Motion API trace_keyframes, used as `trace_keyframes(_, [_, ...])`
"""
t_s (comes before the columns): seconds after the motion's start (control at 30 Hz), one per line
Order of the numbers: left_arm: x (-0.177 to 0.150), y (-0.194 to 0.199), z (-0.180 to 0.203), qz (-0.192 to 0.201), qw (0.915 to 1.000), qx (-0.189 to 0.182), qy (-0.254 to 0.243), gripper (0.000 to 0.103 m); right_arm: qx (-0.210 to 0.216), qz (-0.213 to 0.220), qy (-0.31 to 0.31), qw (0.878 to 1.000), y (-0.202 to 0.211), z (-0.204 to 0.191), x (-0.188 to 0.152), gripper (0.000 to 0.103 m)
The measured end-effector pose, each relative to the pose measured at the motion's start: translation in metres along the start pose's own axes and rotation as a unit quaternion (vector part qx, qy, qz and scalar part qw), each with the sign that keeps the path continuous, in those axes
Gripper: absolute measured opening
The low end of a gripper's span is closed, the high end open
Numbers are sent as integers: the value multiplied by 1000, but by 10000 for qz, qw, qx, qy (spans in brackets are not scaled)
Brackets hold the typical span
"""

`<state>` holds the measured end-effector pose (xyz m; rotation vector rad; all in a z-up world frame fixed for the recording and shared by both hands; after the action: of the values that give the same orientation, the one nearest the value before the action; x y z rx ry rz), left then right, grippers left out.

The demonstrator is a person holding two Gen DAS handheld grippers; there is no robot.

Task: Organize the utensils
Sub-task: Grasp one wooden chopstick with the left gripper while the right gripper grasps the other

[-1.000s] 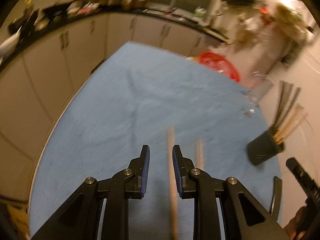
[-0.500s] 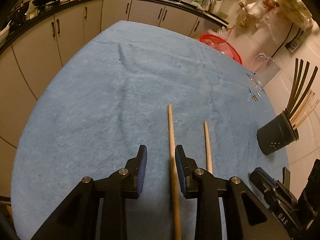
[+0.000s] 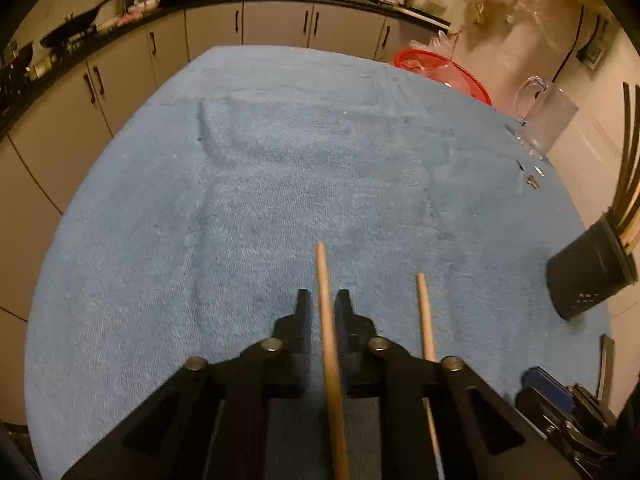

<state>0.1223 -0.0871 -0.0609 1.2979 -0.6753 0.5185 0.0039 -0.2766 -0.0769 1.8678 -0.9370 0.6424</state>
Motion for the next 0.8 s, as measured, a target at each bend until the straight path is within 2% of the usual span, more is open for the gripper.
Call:
trace_keyframes(0.17, [-1,-1,-10,235,9996,-120,55,6,-38,-34,20,10000,-1,-2,-2,33])
trace_keyframes(0.3, [-3,2,-23,338,9990,-239,172,6,-233,-103,257,9993,-6,-12,-1,33])
trace_keyframes(0.37, [-4,2,-26,350,9988,-288,190,6,-386,-266,371,9982,-10,-17,1,33])
trace_keyframes(0.47, [-6,5,-28,365,9989,-245,178,6,-304,-589,41,9978,-23,-22,18,33])
trace_keyframes(0.57, [-4,6,-33,359,9987,-189,307,7,-329,-790,48,9963,-42,-35,36,33])
trace_keyframes(0.7, [-3,8,-51,383,9975,59,597,7,-273,-1313,-70,9909,-83,-54,53,33])
trace_keyframes(0.8, [-3,10,-58,398,9967,229,669,7,-547,-1645,130,9848,-109,-61,51,32])
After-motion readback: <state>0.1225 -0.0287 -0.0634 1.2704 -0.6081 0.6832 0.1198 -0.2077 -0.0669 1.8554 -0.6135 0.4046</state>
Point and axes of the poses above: each gripper's, at about its wrist camera, not at the fingertips, and y roughly against the way its jaws point, z to its right, x to its top, the point moved 3 cm from there along -y, roughly the way its jaws point, and after that the axes turned 15 degrees about z, right-handed, at the moved point
